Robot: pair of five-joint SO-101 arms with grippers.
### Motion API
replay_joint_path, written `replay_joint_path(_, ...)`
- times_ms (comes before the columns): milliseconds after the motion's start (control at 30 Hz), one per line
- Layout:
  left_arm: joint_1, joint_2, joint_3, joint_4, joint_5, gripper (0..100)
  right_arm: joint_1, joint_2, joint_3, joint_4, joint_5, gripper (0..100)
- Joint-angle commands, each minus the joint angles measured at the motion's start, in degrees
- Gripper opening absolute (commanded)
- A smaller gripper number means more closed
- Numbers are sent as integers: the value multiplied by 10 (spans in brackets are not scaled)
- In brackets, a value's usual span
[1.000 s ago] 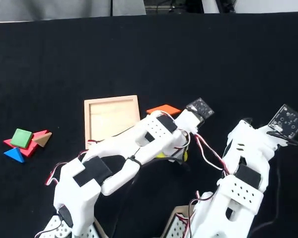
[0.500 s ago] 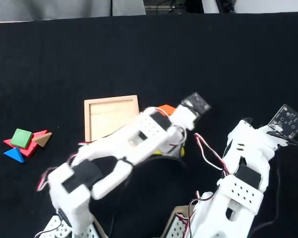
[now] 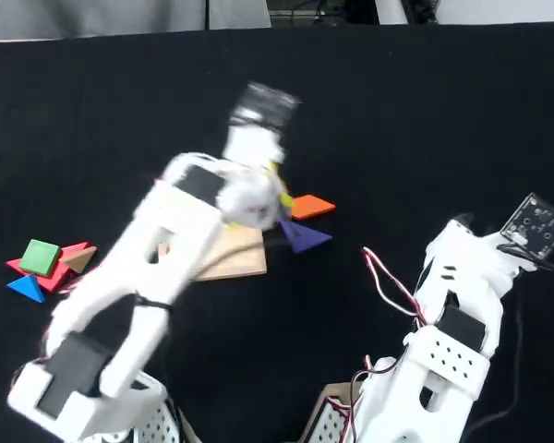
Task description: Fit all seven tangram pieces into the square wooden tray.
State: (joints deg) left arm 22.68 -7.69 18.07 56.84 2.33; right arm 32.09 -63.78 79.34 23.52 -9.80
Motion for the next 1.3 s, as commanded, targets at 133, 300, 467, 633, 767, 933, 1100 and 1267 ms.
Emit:
replay_joint_path(133,-148,-75,-70,130,76,166,-58,0,2,-23,7,103)
replay_joint_path(300,-201,-75,-71,146,101,166,-64,0,8,-23,8,103)
replay_joint_path(467,-216,-75,-31,149,103,166,-64,0,14,-23,9,104)
replay_joint_path(633,-212,-75,37,77,103,166,-64,0,21,-25,38,103)
replay_joint_path(767,-211,-74,90,22,103,166,-64,0,24,-26,40,103)
replay_joint_path(933,-214,-74,151,-49,99,166,-72,0,25,-26,40,103)
replay_joint_path(1100,-211,-74,175,-95,98,170,-91,0,31,-27,63,103)
replay_joint_path(1267,-211,-41,165,-96,98,170,-92,0,31,-28,68,103)
